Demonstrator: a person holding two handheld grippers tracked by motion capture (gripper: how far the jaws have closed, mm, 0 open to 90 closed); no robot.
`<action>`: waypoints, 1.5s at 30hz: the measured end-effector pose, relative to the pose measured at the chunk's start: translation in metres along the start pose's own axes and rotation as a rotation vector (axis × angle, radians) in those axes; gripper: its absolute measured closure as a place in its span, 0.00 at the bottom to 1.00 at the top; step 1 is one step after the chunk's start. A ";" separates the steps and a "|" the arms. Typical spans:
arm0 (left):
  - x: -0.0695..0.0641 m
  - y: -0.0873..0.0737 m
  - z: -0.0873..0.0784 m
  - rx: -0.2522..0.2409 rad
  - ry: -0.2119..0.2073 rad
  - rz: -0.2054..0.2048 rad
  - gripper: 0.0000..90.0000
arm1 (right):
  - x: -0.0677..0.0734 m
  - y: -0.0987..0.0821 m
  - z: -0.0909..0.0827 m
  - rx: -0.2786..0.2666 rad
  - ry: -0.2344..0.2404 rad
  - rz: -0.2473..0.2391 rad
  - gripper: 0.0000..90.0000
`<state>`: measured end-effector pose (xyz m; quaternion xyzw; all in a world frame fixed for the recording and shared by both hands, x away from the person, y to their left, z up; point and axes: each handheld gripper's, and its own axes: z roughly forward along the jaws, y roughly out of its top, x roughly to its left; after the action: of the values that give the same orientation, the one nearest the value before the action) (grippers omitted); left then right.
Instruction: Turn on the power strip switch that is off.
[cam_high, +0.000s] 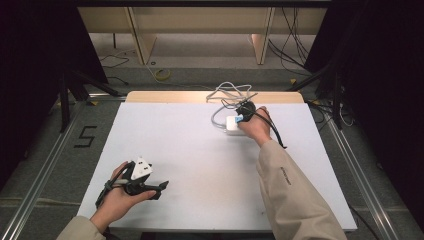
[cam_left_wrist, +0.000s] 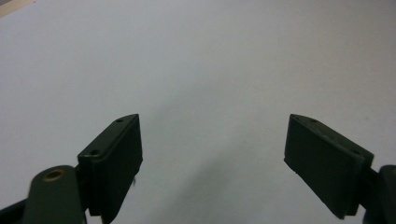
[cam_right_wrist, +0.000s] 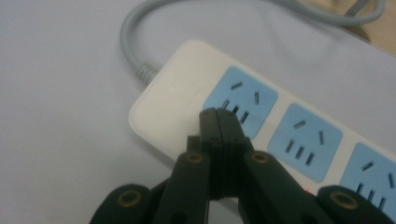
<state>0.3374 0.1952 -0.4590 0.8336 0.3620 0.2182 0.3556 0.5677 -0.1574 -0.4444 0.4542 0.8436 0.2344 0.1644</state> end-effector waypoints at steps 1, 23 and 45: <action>0.000 0.000 0.000 -0.001 0.000 -0.001 0.21 | 0.000 0.000 0.000 0.001 0.000 -0.003 1.00; 0.000 0.000 0.000 -0.002 0.000 -0.003 0.21 | 0.001 -0.001 -0.001 -0.010 -0.008 0.003 1.00; 0.000 0.000 0.000 -0.002 -0.002 -0.003 0.21 | 0.002 -0.002 -0.001 -0.019 -0.014 0.006 1.00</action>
<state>0.3376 0.1951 -0.4594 0.8330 0.3627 0.2174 0.3568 0.5650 -0.1571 -0.4451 0.4571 0.8387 0.2396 0.1741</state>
